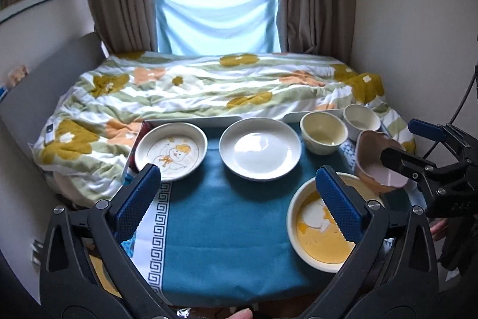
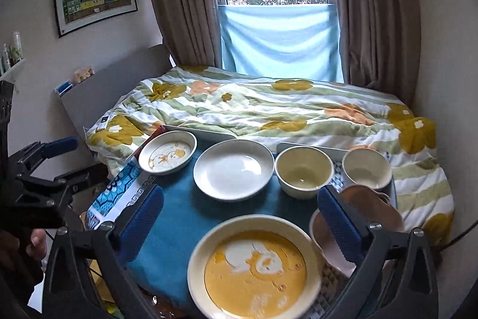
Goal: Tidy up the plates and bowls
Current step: 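Move the open left gripper to the plain white plate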
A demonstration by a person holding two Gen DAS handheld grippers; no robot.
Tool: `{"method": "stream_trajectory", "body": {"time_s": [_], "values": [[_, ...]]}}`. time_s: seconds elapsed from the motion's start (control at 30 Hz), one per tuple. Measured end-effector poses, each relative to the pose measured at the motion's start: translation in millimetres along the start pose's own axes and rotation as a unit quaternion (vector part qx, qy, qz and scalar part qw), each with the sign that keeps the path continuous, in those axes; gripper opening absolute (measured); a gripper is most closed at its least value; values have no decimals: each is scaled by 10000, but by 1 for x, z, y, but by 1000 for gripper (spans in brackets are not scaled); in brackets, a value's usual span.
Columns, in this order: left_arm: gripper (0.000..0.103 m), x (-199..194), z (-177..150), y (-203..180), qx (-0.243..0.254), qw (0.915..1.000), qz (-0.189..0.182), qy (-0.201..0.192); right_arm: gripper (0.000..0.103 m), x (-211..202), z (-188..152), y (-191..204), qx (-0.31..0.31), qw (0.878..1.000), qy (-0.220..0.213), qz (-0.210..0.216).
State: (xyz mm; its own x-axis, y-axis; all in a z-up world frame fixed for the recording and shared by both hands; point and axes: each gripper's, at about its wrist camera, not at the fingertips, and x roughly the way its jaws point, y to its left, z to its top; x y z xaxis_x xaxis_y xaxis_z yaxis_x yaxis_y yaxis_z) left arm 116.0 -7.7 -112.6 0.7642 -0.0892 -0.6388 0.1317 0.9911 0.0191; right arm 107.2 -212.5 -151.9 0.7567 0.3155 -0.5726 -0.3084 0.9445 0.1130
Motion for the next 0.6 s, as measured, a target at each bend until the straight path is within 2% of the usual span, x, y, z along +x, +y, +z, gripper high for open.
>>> {"method": "stream_trajectory", "body": {"time_s": [0.2, 0.33, 0.43, 0.53, 0.6], "values": [[103, 57, 26, 36, -5, 9990, -236, 376, 103, 53, 24, 8, 60, 9992, 284, -268], [103, 101, 47, 56, 99, 9967, -473, 653, 103, 93, 33, 0, 539, 9958, 670, -328], [103, 135, 58, 64, 201, 9936, -687, 873, 103, 123, 35, -11, 1025, 9882, 1089, -326], [103, 179, 67, 70, 396, 9881, -918, 1167, 103, 154, 26, -24, 1640, 9732, 1552, -431], [103, 204, 72, 70, 522, 9836, -1050, 1370, 103, 165, 19, -29, 1923, 9651, 1716, -474]]}}
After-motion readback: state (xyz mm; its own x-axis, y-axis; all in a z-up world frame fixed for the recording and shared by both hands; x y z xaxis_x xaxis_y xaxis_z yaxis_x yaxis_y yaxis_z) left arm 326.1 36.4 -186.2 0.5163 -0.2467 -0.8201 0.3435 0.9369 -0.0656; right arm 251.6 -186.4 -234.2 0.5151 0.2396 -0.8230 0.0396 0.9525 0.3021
